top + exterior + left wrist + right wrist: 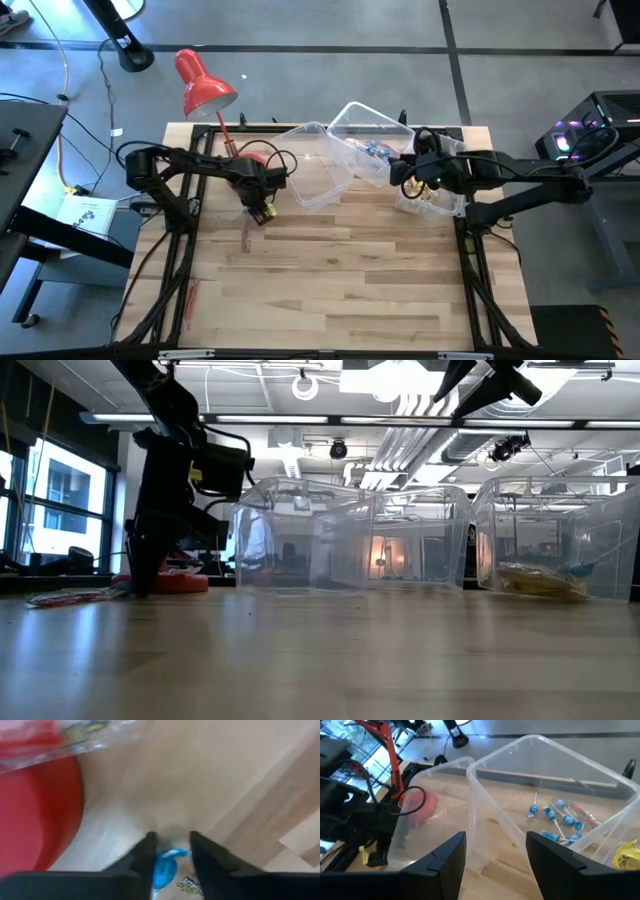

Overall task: Sort candy
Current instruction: Put the blue candy into the center transparent bin

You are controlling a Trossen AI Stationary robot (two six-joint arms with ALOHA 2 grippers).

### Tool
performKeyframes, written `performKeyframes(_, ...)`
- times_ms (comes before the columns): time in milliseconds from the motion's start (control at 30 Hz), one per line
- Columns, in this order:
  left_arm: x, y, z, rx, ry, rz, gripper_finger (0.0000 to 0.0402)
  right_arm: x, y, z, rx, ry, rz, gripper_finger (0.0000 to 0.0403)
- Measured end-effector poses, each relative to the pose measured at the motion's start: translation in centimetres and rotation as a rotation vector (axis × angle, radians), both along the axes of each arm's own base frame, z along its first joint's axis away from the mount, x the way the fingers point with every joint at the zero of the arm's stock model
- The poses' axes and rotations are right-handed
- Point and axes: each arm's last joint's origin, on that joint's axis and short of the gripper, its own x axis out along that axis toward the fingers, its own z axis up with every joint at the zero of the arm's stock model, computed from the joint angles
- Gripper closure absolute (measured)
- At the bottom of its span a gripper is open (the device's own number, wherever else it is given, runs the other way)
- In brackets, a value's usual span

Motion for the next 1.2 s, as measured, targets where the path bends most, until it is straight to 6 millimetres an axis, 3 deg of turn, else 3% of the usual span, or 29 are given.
performKeyframes(100,-0.4,0.1,0.6,-0.010,-0.009,-0.021,0.0381,0.0,0.0,0.0,0.015,0.002,0.016,0.0201)
performKeyframes(367,-2.2,-0.3,4.6,-0.031,-0.123,0.042,0.0400,0.0,0.1,0.0,0.015,0.003,0.016,0.0201)
performKeyframes(500,-2.3,-1.9,8.4,-0.066,-0.369,0.000,0.0401,0.0,0.1,0.0,0.027,0.002,0.029,0.0201)
performKeyframes(700,-1.7,-5.6,14.6,-0.189,-0.916,-0.150,0.0401,-0.4,0.6,0.7,0.096,-0.020,0.203,0.0201)
performKeyframes(833,0.3,-6.7,17.7,-0.137,-1.270,-0.100,0.0401,-1.0,1.0,2.2,0.069,-0.096,0.284,0.0201)
performKeyframes(933,2.4,-6.9,18.7,-0.126,-1.463,-0.106,0.0401,-1.5,1.1,3.3,0.045,-0.131,0.309,0.0201)
performKeyframes(1200,10.7,-5.3,18.4,0.042,-1.479,-0.201,0.0401,-2.4,1.2,6.2,-0.044,-0.197,0.363,0.0201)
